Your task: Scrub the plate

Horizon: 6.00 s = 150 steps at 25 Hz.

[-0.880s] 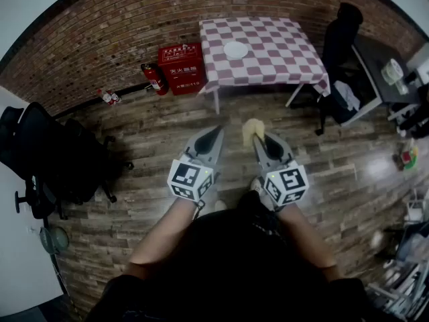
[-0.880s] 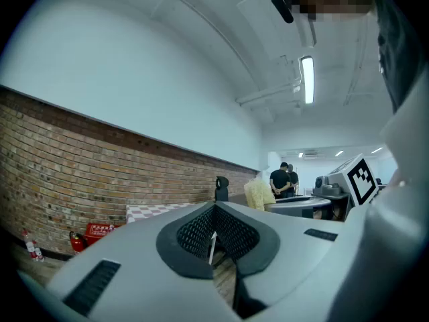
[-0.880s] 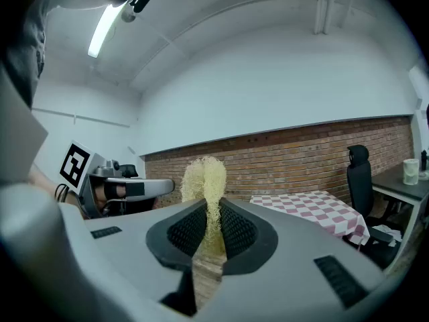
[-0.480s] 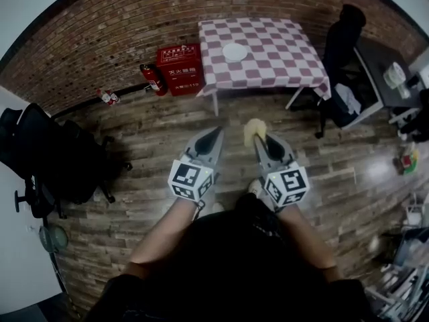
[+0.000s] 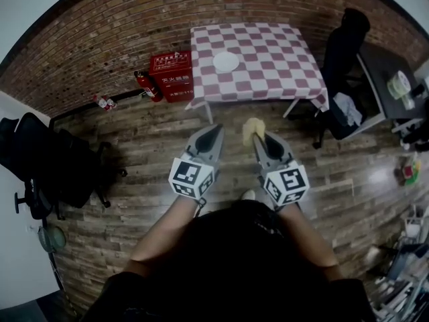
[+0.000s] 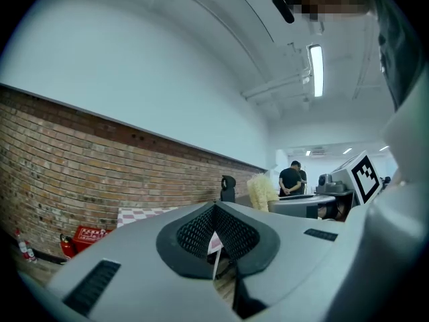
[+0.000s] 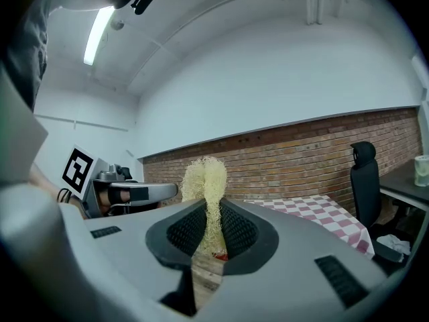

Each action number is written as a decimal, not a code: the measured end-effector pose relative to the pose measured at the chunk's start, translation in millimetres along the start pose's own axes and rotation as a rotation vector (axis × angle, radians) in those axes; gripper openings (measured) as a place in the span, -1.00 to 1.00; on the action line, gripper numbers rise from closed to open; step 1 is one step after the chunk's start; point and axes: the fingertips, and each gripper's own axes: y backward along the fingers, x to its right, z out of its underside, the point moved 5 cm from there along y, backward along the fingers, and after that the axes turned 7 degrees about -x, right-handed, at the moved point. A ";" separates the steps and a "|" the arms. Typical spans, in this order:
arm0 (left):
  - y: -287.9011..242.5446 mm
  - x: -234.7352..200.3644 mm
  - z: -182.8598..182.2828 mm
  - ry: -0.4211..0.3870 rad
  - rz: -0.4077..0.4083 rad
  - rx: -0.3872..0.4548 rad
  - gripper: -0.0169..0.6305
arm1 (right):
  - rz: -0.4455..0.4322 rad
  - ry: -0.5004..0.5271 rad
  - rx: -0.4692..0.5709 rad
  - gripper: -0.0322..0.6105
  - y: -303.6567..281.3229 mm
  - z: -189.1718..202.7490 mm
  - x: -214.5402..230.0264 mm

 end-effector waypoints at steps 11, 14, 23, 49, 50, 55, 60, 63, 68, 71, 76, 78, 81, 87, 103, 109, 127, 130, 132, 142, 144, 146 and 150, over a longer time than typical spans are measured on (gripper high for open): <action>-96.7 0.6 -19.8 0.017 -0.063 -0.012 -0.93 | -0.073 0.008 -0.023 -0.73 -35.5 -22.1 98.1; -108.8 -12.5 -16.3 0.026 -0.077 -0.027 -0.93 | -0.083 0.002 -0.035 -0.73 -53.2 -20.0 107.4; -169.5 -89.4 -21.5 0.040 -0.041 -0.028 -0.93 | -0.046 -0.003 -0.062 -0.73 -135.2 -31.6 136.9; -311.2 -297.5 -50.2 0.088 0.063 -0.094 -0.93 | 0.018 -0.048 -0.141 -0.73 -369.2 -75.6 205.2; -317.9 -301.0 -51.7 0.088 0.057 -0.096 -0.93 | 0.005 -0.046 -0.141 -0.73 -375.9 -76.5 211.7; -352.1 -315.3 -60.8 0.093 -0.014 -0.114 -0.93 | -0.087 -0.025 -0.159 -0.73 -409.8 -84.6 250.4; -382.9 -322.5 -55.5 0.126 -0.090 -0.150 -0.93 | -0.164 0.003 -0.160 -0.73 -437.8 -94.3 296.1; -399.1 -327.8 -49.4 0.149 -0.132 -0.169 -0.93 | -0.220 0.001 -0.185 -0.73 -453.1 -90.9 316.1; -418.0 -343.0 -33.9 0.190 -0.166 -0.205 -0.93 | -0.277 -0.004 -0.255 -0.73 -478.2 -70.2 336.4; -420.8 -352.5 -19.6 0.223 -0.169 -0.225 -0.92 | -0.291 -0.010 -0.310 -0.73 -490.5 -54.6 342.0; -429.2 -369.5 19.4 0.304 -0.152 -0.309 -0.86 | -0.284 -0.034 -0.408 -0.73 -510.8 -25.6 347.7; -433.4 -376.9 36.6 0.343 -0.141 -0.352 -0.82 | -0.275 -0.045 -0.442 -0.73 -518.2 -13.3 348.7; -440.8 -387.1 59.6 0.392 -0.125 -0.413 -0.73 | -0.261 -0.055 -0.485 -0.73 -529.5 6.4 352.4; -449.4 -397.7 102.3 0.478 -0.085 -0.550 -0.51 | -0.240 -0.075 -0.594 -0.73 -541.5 48.6 354.4; -461.0 -398.3 178.5 0.645 -0.032 -0.776 -0.37 | -0.239 -0.029 -0.816 -0.73 -560.7 120.8 351.9; -464.6 -400.0 189.0 0.664 -0.055 -0.788 -0.36 | -0.250 -0.030 -0.869 -0.73 -562.9 137.2 354.3; -466.1 -398.8 207.6 0.715 -0.057 -0.828 -0.36 | -0.276 0.021 -0.946 -0.73 -568.0 161.8 360.5; -469.6 -397.2 206.5 0.723 -0.040 -0.821 -0.36 | -0.277 0.025 -0.950 -0.73 -567.8 163.3 361.5; -471.8 -395.8 206.7 0.735 -0.032 -0.817 -0.36 | -0.281 0.028 -0.951 -0.73 -567.9 164.3 362.7; -478.3 -386.8 207.6 0.766 -0.022 -0.806 -0.70 | -0.283 0.018 -0.943 -0.73 -568.2 167.6 362.2; -479.2 -385.7 205.4 0.778 -0.023 -0.788 -0.76 | -0.282 0.009 -0.940 -0.73 -568.4 167.6 362.0; -479.9 -385.7 202.1 0.818 -0.014 -0.754 -0.82 | -0.279 0.003 -0.939 -0.73 -569.3 166.6 362.0; -481.2 -383.1 191.0 0.863 0.005 -0.702 -0.90 | -0.272 0.015 -0.941 -0.73 -569.3 163.0 362.7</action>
